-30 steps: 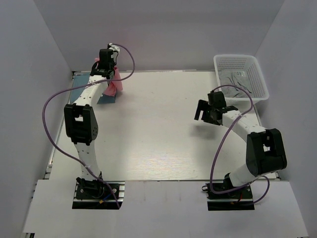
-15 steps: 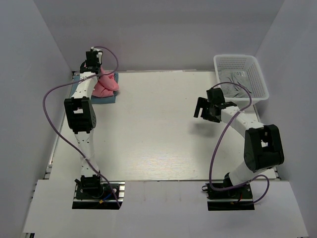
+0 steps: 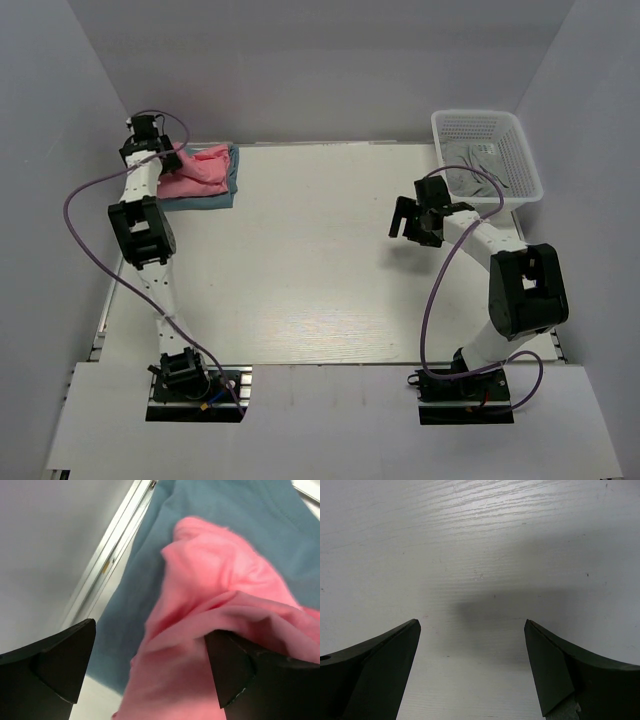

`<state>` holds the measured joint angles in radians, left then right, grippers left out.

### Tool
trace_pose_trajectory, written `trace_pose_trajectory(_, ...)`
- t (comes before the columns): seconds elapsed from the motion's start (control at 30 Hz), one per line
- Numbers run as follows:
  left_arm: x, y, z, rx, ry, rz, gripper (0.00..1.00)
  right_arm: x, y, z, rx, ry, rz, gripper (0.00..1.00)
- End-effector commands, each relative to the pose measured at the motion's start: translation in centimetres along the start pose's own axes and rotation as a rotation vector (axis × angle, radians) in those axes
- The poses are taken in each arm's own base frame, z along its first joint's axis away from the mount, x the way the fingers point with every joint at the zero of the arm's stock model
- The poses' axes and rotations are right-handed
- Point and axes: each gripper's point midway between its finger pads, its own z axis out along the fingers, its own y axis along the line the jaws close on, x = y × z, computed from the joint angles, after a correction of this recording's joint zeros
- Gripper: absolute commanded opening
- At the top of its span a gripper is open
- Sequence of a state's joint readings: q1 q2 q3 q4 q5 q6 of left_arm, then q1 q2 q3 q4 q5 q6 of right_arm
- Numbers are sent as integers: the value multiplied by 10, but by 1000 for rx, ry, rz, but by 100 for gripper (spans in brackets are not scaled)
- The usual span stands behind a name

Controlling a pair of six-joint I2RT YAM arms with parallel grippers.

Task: Fold and stack the t-shirts
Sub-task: Put the neatly folded tshirt into the corner of the board with the left arm

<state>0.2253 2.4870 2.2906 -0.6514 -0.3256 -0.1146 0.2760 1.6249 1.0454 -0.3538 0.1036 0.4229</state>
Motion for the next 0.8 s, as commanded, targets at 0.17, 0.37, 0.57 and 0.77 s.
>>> trace_pose_trajectory(0.17, -31, 13, -61, 91, -31, -226, 100, -13, 12, -13, -49, -42, 4, 90)
trace_pose_trajectory(0.37, -23, 32, -87, 22, 64, -378, 100, -16, 19, -16, -91, -54, -12, 90)
trace_pose_trajectory(0.57, 4, 33, -121, 53, 122, -519, 100, -10, 29, -14, -164, -39, -36, 90)
trace_pose_trajectory(0.77, 14, 30, -169, 154, 34, -479, 100, -9, 29, -16, -178, -51, -50, 90)
